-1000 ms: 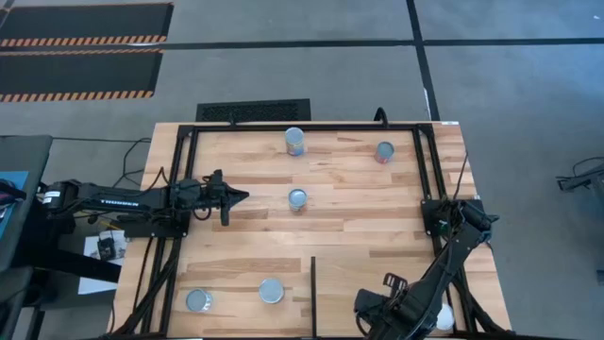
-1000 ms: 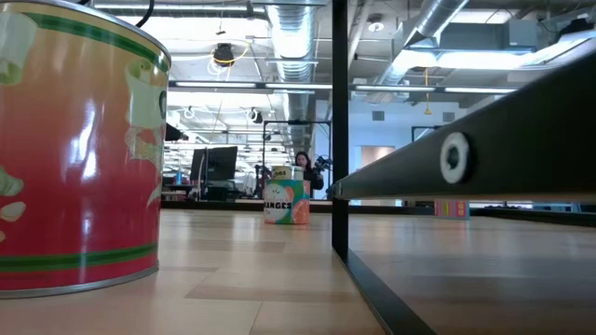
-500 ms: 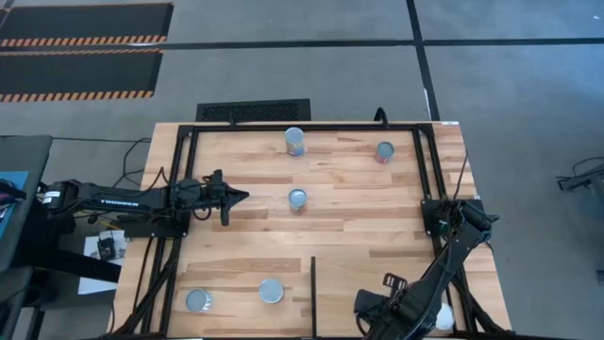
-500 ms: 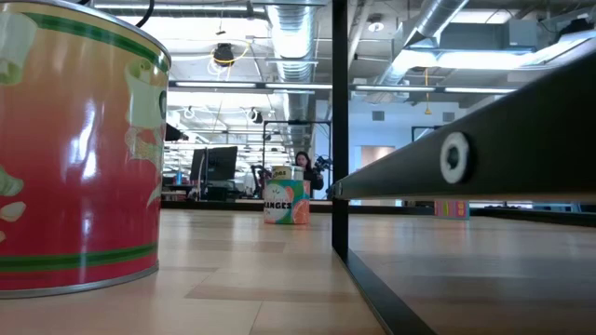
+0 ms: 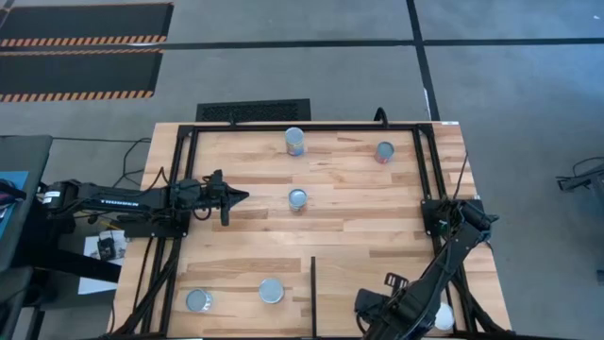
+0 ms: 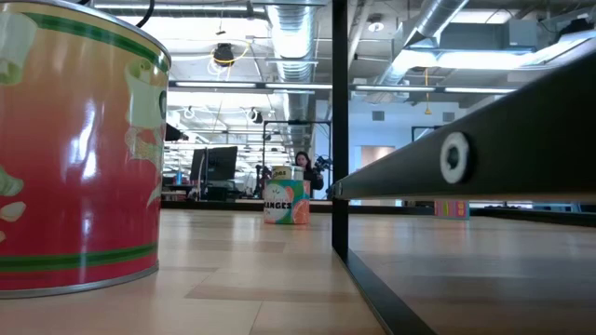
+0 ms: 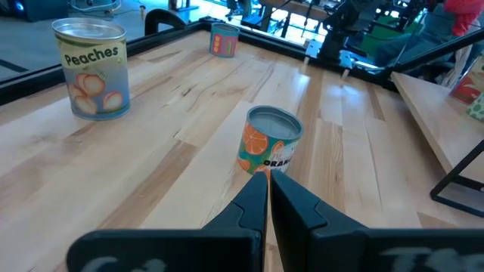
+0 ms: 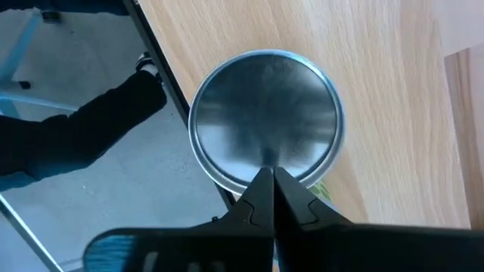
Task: Pick and place cans onto a shelf
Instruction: Put the bottom canned peaches on the shelf
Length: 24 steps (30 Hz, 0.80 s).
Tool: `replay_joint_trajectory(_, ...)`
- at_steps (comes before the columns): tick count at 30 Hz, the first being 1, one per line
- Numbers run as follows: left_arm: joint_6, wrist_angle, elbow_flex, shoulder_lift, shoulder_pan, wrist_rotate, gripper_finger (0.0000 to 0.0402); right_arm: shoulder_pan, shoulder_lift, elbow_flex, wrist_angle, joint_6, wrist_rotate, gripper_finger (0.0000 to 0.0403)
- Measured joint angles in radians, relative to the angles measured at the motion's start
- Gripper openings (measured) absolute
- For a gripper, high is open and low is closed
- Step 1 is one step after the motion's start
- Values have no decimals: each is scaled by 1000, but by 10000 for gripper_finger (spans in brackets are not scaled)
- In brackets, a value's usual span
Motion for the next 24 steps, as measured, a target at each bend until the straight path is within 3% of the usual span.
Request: replay_joint_trajectory(24, -8, 0, 0, 0, 0, 2, 6, -21, 0, 0, 52, -32, 82, 10)
